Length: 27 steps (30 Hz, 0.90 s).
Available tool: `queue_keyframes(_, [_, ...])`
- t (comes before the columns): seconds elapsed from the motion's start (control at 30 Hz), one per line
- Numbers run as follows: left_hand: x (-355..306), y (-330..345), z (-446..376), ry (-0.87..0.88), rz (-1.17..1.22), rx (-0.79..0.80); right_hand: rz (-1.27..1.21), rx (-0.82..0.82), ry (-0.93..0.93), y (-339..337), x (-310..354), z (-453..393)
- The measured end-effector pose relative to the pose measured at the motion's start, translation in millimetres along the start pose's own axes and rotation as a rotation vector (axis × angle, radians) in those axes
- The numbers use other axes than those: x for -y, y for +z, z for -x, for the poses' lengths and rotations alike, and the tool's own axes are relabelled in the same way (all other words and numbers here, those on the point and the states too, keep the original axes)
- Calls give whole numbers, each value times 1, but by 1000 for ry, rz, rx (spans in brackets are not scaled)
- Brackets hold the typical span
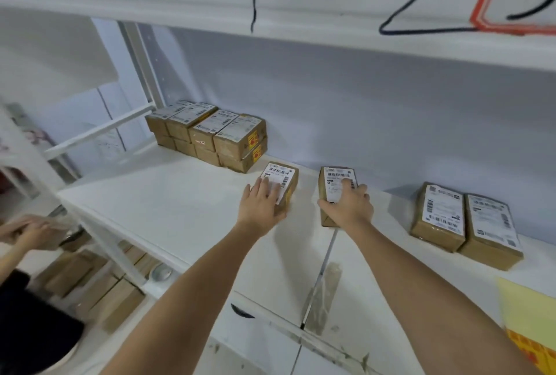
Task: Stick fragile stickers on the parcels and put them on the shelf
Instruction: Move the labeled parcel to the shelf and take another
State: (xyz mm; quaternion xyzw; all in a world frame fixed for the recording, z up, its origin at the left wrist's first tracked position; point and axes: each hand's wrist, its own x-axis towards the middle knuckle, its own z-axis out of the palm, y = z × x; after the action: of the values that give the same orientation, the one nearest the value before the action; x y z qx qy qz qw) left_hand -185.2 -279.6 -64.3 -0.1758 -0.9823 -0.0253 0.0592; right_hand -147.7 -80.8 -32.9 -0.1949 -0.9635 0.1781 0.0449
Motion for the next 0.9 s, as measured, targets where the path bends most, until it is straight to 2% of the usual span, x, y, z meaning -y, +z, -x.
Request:
queue_keyframes(0.1, [7, 6, 10, -67, 12, 36, -6, 13, 0, 7, 8, 5])
queue_keyframes(0.43, [29, 5, -8, 4, -5, 22, -21, -3, 99, 14, 25, 13])
queue_keyframes(0.73, [67, 7, -53, 146, -127, 27, -69, -53, 343, 24, 67, 4])
queue_keyframes(0.9, [86, 10, -74, 213, -177, 11, -214, -91, 468, 35, 93, 4])
